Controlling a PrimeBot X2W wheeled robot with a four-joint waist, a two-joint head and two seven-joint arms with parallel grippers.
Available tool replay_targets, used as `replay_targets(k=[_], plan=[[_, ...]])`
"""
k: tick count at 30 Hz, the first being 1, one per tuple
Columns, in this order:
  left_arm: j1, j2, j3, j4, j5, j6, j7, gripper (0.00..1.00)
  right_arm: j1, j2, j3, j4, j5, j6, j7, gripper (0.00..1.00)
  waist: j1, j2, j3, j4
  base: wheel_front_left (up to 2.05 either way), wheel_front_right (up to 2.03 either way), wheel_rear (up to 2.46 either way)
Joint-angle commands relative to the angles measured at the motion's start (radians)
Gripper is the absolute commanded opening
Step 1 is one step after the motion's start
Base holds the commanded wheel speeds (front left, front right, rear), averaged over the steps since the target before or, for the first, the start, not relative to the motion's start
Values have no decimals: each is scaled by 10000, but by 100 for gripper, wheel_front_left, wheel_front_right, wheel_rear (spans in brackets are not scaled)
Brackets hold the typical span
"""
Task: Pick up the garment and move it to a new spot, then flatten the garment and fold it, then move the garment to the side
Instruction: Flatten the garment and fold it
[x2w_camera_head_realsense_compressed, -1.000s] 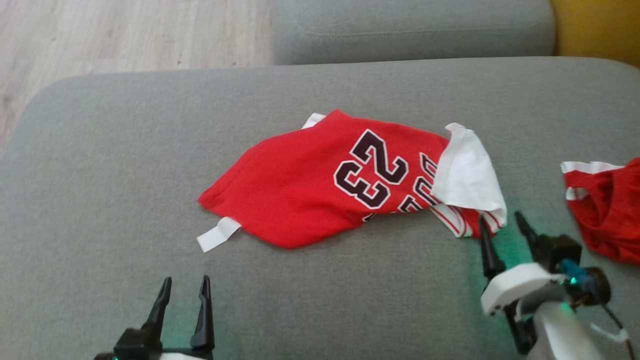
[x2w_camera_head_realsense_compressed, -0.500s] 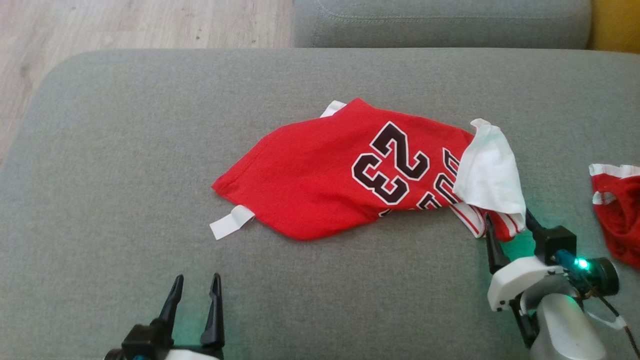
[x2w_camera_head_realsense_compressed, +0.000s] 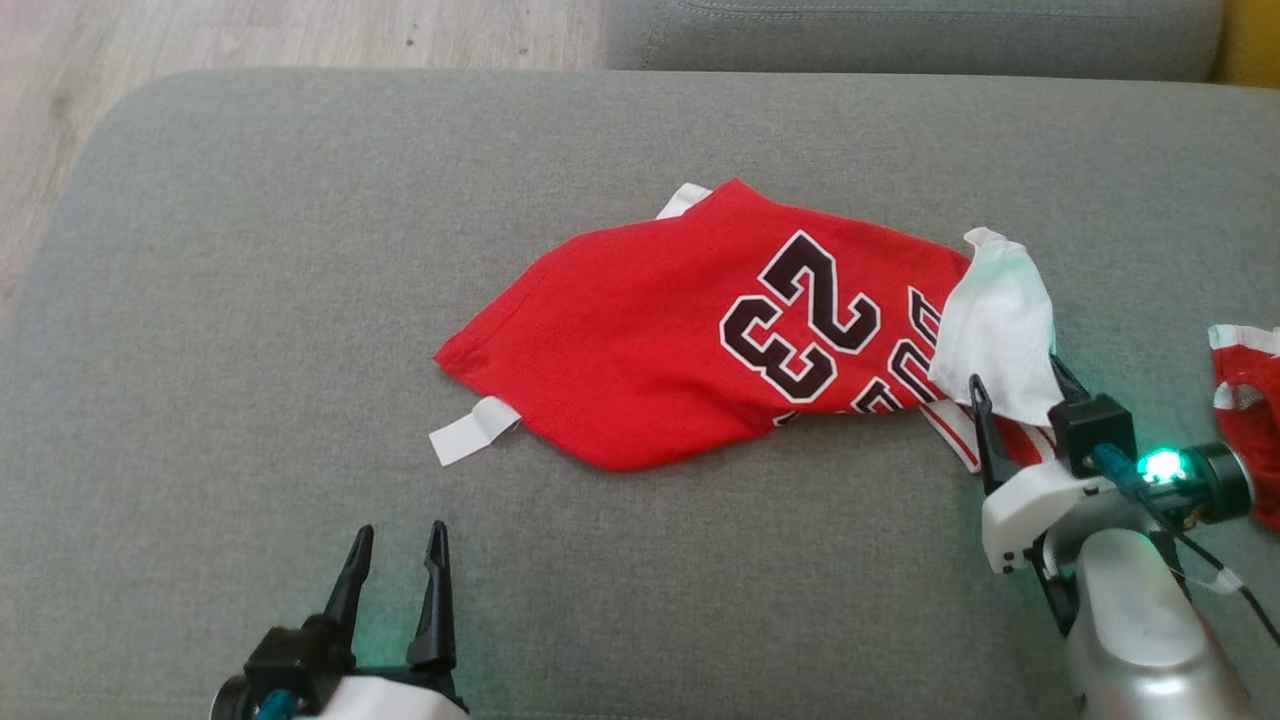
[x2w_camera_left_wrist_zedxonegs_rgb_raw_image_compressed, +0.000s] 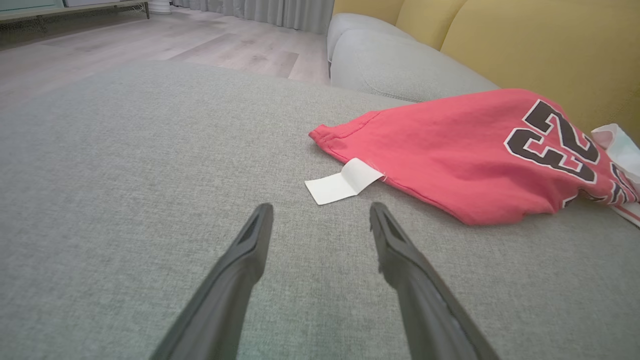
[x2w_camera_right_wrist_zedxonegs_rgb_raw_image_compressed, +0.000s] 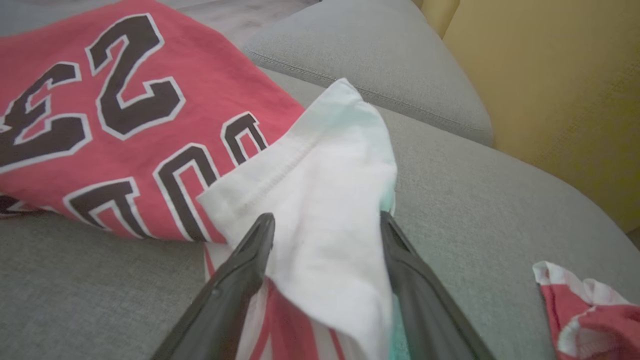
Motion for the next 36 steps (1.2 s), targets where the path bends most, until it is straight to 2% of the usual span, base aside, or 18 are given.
replay_targets(k=[1,8,11,18,25,26,27,28,29,31,32,34,35,36], plan=[[-389,-10,212,-275,-52,83,-53,100,-389,-29,199,-293,-51,19,-38,100,0,0,15,12,0,0,0],[-410,-10,178,-287,-176,96,-53,100,-521,-29,1391,-913,548,19,-38,100,0,0,56,31,0,0,0],[-463,-10,94,-296,-202,99,-53,100,-477,-29,1714,-778,858,19,-38,100,0,0,113,72,0,0,0],[-619,-10,-58,-280,-229,111,-53,100,-734,-29,1369,190,785,19,-38,100,0,0,348,280,0,0,0],[-673,-10,11,-365,-172,121,-53,100,-826,-29,1097,391,898,19,-38,100,0,0,482,352,0,0,0],[-676,-10,21,-379,-167,120,-53,100,-816,-29,1034,384,950,19,-38,98,0,0,484,348,0,0,0],[-679,-10,30,-391,-162,114,-53,100,-804,-29,989,355,971,19,-38,85,0,0,484,339,0,0,0],[-690,-10,20,-416,-133,98,-53,100,-771,-29,895,295,980,19,-38,77,0,0,480,299,0,0,0],[-693,-10,-8,-428,-129,85,-53,100,-749,-29,844,265,1043,19,-38,77,0,0,476,281,0,0,0],[-694,-10,-56,-448,-144,92,-53,100,-700,-29,781,200,1142,19,-38,65,0,0,464,238,0,0,0],[-696,-10,-88,-457,-145,86,-53,100,-664,-29,739,179,1223,19,-38,64,0,0,456,222,0,0,0],[-699,-10,-143,-470,-148,81,-53,100,-593,-29,700,114,1391,19,-38,69,0,0,438,190,0,0,0],[-702,-10,-158,-479,-137,84,-53,100,-553,-29,678,78,1478,19,-38,64,0,0,427,177,0,0,0],[-700,-10,-167,-480,-128,89,-53,100,-519,-29,656,39,1593,19,-38,47,0,0,414,164,0,0,0]])
